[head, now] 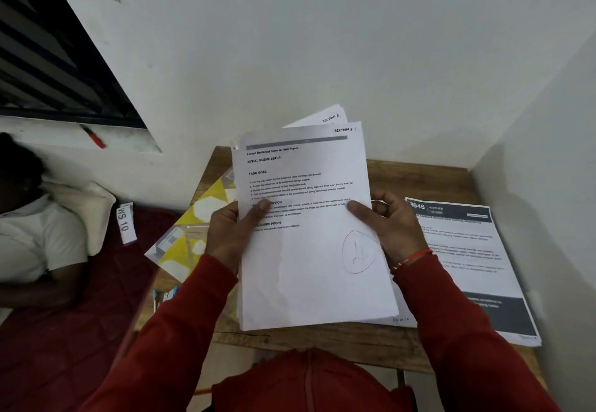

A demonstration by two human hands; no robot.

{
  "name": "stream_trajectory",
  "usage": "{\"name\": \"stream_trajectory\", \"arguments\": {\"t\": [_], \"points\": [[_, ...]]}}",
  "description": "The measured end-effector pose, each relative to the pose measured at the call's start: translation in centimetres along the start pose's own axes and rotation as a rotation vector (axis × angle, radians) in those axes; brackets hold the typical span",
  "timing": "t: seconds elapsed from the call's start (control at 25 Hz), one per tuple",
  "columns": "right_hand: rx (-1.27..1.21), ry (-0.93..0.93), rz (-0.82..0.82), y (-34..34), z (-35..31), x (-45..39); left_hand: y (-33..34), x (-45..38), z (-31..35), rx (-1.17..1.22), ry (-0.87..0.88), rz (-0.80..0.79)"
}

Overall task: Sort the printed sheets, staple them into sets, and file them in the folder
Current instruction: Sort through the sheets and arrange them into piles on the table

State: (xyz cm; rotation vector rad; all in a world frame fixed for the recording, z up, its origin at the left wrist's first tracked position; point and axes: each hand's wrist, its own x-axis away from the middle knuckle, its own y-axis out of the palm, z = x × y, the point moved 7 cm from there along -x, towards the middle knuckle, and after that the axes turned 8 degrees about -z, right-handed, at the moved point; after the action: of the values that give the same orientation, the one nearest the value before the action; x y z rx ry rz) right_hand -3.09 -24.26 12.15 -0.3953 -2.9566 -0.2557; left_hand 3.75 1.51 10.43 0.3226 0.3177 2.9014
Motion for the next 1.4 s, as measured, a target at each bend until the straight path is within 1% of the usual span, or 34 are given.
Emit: {"name": "stream_trajectory", "arguments": {"t": [0.08, 0.16, 0.2, 0.24, 0.32, 0.36, 0.44, 0.48, 0.52, 0.6, 0.64, 0.72, 0.8, 0.88, 0.96, 1.04, 1.16, 1.28, 1.36, 1.4], "points": [[-0.029, 0.014, 0.016, -0.7, 0.5, -0.1, 0.0, -0.2, 0.4, -0.019, 0.022, -0.016], [0.011, 0.024, 0.022, -1.6, 0.8, -0.4, -0.4, -0.4, 1.0, -0.04, 0.066, 0.017], [0.064, -0.001, 0.079, -3.2, 0.7, -0.8, -0.6, -0.5, 1.4, -0.071, 0.109, 0.024], [0.13, -0.059, 0.163, -5.0, 0.0, -0.9, -0.8, -0.5, 1.8, -0.103, 0.155, 0.02], [0.336, -0.192, 0.402, -10.1, -1.9, -0.5, -1.2, -0.4, 2.7, -0.13, 0.218, 0.022], [0.475, -0.223, 0.539, -12.9, -2.7, 0.1, -1.5, -0.4, 3.1, -0.116, 0.236, 0.034], [0.752, -0.21, 0.801, -17.7, -3.4, 1.8, -2.2, -0.4, 3.9, -0.088, 0.271, 0.041], [0.835, -0.204, 0.87, -18.9, -3.5, 2.6, -2.4, -0.4, 4.3, -0.097, 0.292, 0.041], [0.87, -0.2, 0.895, -19.5, -3.1, 2.9, -2.4, -0.4, 4.6, -0.101, 0.312, 0.036], [0.875, -0.215, 0.85, -18.4, -2.7, 2.5, -2.0, -0.5, 4.9, -0.061, 0.327, 0.015], [0.845, -0.252, 0.772, -16.8, -2.8, 2.0, -1.6, -0.6, 4.8, -0.027, 0.324, -0.002], [0.668, -0.266, 0.547, -12.5, -2.5, 0.8, -0.6, -0.8, 4.4, -0.004, 0.312, -0.026], [0.443, -0.192, 0.281, -7.0, -1.9, 0.3, 0.1, -1.0, 3.7, -0.069, 0.294, -0.028], [0.248, -0.156, 0.088, -2.6, -1.6, 0.4, 0.5, -1.4, 2.6, -0.137, 0.248, -0.03], [0.09, -0.118, 0.028, -0.7, -1.2, 0.7, 0.5, -1.3, 1.6, -0.084, 0.187, -0.009], [0.052, -0.114, 0.013, -0.4, -1.3, 0.7, 0.5, -1.1, 1.2, -0.008, 0.165, 0.018], [0.028, -0.09, -0.008, -0.2, -0.9, 0.3, 0.1, -0.9, 1.0, 0.017, 0.148, 0.038], [0.026, -0.08, -0.066, 0.2, -0.5, 0.0, 0.3, -0.9, 0.1, 0.106, 0.036, -0.051], [0.052, -0.027, -0.094, 0.4, -0.5, -0.2, 0.6, -0.6, -0.1, 0.098, 0.027, -0.096], [0.067, 0.012, -0.076, 0.3, -0.4, -0.2, 0.6, -0.6, -0.1, 0.061, 0.049, -0.083]]}}
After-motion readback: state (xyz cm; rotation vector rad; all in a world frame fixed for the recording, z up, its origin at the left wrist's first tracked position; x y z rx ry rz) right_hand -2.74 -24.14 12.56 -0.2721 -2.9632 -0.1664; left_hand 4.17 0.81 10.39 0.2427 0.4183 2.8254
